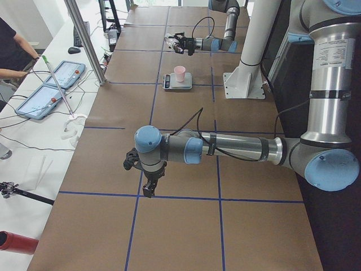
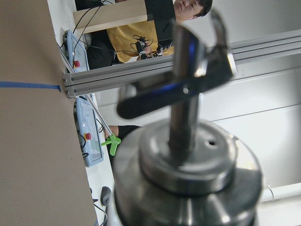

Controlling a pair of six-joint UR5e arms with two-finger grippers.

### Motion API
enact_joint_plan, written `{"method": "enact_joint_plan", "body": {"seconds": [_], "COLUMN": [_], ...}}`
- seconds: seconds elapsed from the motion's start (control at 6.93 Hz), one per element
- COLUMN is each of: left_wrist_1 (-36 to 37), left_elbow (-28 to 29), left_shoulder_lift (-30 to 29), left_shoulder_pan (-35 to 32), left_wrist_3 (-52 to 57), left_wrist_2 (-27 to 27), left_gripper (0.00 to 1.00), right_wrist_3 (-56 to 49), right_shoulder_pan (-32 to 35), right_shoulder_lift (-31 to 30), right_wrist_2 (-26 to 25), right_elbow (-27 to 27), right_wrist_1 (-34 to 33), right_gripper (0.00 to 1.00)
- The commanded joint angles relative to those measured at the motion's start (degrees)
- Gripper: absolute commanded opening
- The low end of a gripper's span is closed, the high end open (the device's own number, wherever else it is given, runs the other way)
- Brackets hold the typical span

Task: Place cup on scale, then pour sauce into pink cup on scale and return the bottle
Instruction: 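Tilt the bottle back upright with the right gripper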

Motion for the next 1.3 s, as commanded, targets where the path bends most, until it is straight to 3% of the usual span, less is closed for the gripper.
{"method": "enact_joint_plan", "body": {"seconds": [0.0, 0.43, 0.87, 1.15], "left_wrist_1": [0.31, 0.49, 2.49, 5.76], "left_elbow": [-0.08, -0.16, -1.65, -4.72], "left_shoulder_lift": [-0.51, -0.85, -1.47, -1.65], "left_shoulder_pan": [-0.15, -0.24, -0.76, -1.11], "left_wrist_3": [-0.07, -0.07, -0.07, -0.07], "left_wrist_2": [0.0, 0.0, 0.09, 0.09], "left_gripper": [1.0, 1.0, 1.0, 1.0], "right_wrist_3": [5.37, 25.36, 43.37, 46.01], "right_shoulder_pan": [0.03, 0.2, 0.38, 0.9], "right_shoulder_lift": [-0.49, -0.93, -3.03, -8.9], "right_wrist_2": [3.33, 8.26, 13.17, 15.9], "right_elbow": [0.32, 0.93, 4.88, 7.69], "right_wrist_1": [5.4, 7.98, 7.98, 7.98], "right_gripper": [0.0, 0.0, 0.0, 0.0]}}
